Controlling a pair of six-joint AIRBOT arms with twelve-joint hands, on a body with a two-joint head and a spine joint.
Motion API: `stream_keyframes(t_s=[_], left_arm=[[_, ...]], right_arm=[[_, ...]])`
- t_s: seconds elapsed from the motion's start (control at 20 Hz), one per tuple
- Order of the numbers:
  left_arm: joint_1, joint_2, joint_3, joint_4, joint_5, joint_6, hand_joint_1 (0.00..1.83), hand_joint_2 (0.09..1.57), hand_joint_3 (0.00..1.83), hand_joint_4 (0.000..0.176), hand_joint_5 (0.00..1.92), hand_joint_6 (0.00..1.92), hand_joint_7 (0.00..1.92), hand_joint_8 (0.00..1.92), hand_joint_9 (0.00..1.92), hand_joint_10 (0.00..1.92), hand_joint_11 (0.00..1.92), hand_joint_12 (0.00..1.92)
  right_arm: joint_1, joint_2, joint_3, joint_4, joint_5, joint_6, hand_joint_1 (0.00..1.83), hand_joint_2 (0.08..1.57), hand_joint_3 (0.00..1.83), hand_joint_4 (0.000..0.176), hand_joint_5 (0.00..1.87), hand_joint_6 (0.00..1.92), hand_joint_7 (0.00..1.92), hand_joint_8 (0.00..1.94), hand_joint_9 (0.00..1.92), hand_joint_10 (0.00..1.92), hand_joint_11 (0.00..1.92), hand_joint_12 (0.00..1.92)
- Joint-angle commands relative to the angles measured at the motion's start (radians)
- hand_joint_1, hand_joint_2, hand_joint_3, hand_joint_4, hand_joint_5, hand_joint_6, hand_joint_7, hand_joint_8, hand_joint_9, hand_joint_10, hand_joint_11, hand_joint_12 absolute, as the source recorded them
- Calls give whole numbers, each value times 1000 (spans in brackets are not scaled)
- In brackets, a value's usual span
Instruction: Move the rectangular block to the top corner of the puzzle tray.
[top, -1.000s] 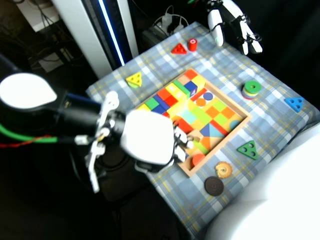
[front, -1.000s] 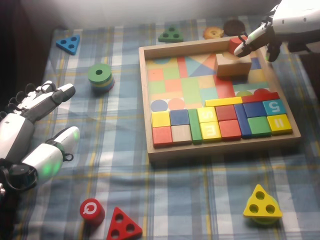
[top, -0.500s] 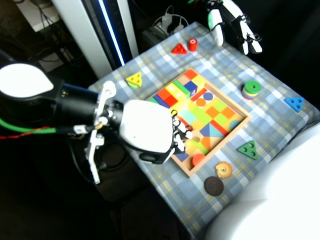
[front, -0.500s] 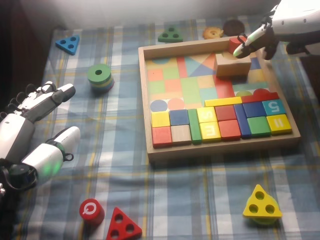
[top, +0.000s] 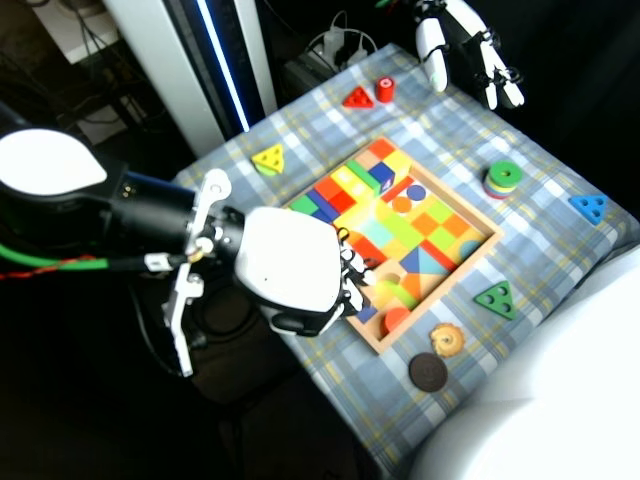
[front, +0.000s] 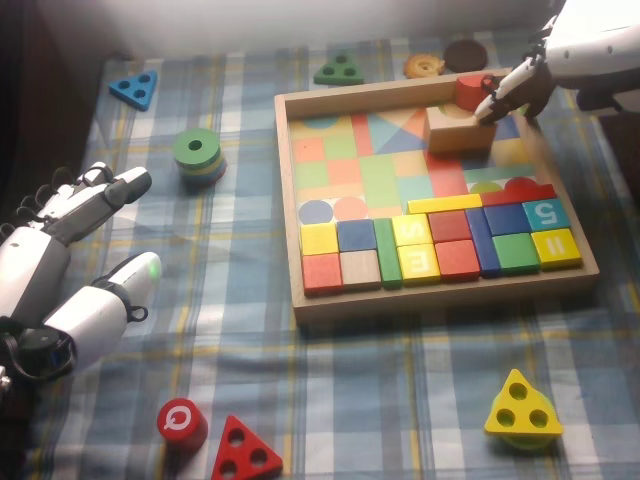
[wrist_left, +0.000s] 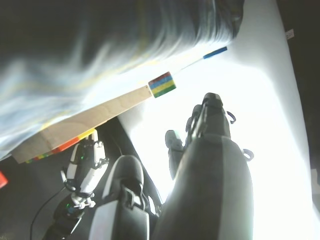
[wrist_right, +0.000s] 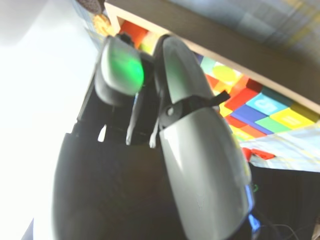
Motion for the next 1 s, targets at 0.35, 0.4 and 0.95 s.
stream_keyframes(t_s=[0.35, 0.4, 0.95], left_arm=[[-6, 9, 3, 40, -117, -7, 705, 1380, 0, 61, 398, 1, 137, 0, 69, 0, 0, 0], [-6, 9, 3, 40, -117, -7, 708, 1383, 0, 49, 398, 1, 136, 0, 67, 0, 0, 0], [-6, 9, 2, 42, -109, -7, 686, 1383, 0, 58, 397, 2, 129, 0, 55, 2, 0, 0]], right_arm=[[14, 3, 2, -24, -51, -2, 1533, 1203, 0, 24, 527, 4, 1020, 1941, 1388, 1921, 1477, 1921], [14, 6, 3, -31, -57, -2, 1386, 954, 649, 25, 499, 55, 791, 1776, 1380, 1921, 1508, 1921], [6, -3, 45, -62, -87, 11, 1581, 1161, 78, 0, 529, 1, 1223, 1941, 1523, 1921, 1606, 1921]])
